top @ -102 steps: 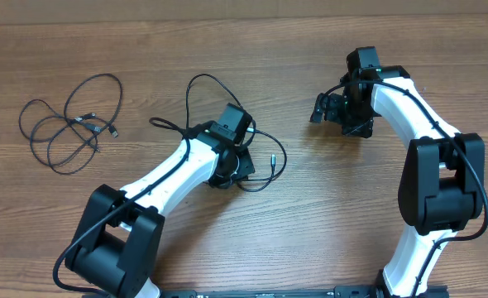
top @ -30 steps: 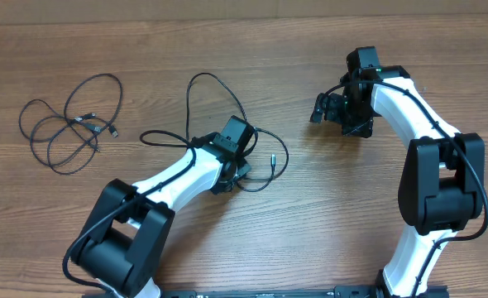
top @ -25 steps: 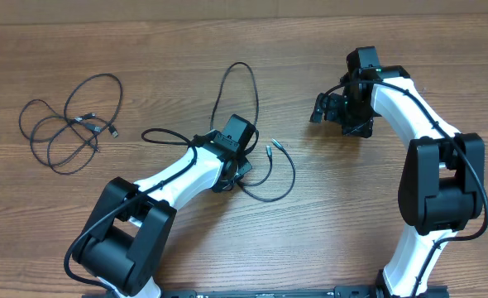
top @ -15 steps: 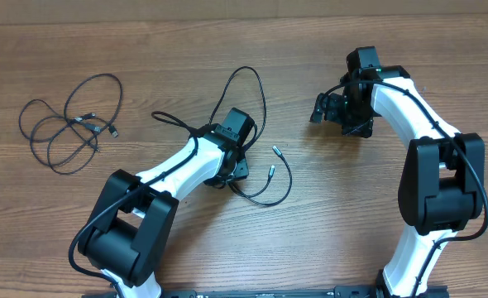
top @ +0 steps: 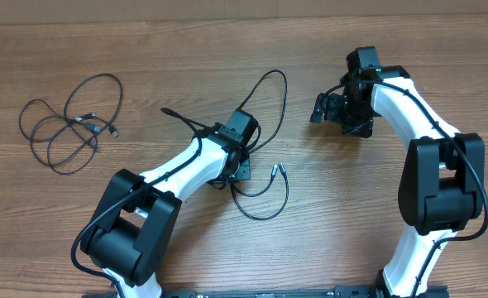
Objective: Untangle cables
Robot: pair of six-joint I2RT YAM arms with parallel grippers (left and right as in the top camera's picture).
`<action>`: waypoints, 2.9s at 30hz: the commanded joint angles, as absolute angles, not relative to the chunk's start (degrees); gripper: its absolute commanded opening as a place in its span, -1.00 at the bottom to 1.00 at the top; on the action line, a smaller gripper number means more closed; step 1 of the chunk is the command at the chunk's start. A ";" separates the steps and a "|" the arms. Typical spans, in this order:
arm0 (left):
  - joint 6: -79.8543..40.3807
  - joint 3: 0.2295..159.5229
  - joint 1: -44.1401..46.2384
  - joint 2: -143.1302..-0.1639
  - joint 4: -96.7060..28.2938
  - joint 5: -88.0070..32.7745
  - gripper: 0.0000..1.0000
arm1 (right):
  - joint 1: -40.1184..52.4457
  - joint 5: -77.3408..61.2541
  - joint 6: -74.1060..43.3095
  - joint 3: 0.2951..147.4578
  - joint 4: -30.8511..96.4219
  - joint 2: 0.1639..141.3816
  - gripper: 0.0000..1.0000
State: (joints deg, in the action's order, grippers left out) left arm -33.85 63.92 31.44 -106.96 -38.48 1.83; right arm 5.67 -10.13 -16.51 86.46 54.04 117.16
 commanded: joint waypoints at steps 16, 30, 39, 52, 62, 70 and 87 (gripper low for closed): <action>-10.68 64.36 31.46 -74.32 -38.72 27.16 -0.79 | 5.72 -10.39 -16.71 86.19 53.84 115.31 1.00; -10.63 64.27 31.46 -91.00 -39.79 8.93 -0.23 | 5.72 -10.39 -16.71 86.19 53.84 115.31 1.00; -1.23 64.27 31.42 -106.78 -36.34 0.38 0.30 | 5.72 -10.39 -16.71 86.19 53.84 115.31 1.00; 2.81 64.23 31.42 -108.29 -41.41 0.38 -0.81 | 5.72 -10.39 -16.71 86.19 53.84 115.31 1.00; -2.98 65.14 30.39 -103.79 -39.79 6.20 -0.92 | 5.72 -10.39 -16.71 86.19 53.84 115.31 1.00; -7.90 65.14 26.48 -90.98 -40.29 21.41 -0.92 | 5.72 -10.39 -16.73 86.19 53.84 115.31 1.00; -9.41 64.97 23.33 -85.76 -41.25 28.73 -0.91 | 5.72 -10.39 -16.71 86.19 53.84 115.31 1.00</action>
State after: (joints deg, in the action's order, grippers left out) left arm -6.96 64.49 24.10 -84.66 -38.74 29.98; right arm 5.67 -10.17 -16.51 86.46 54.02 117.16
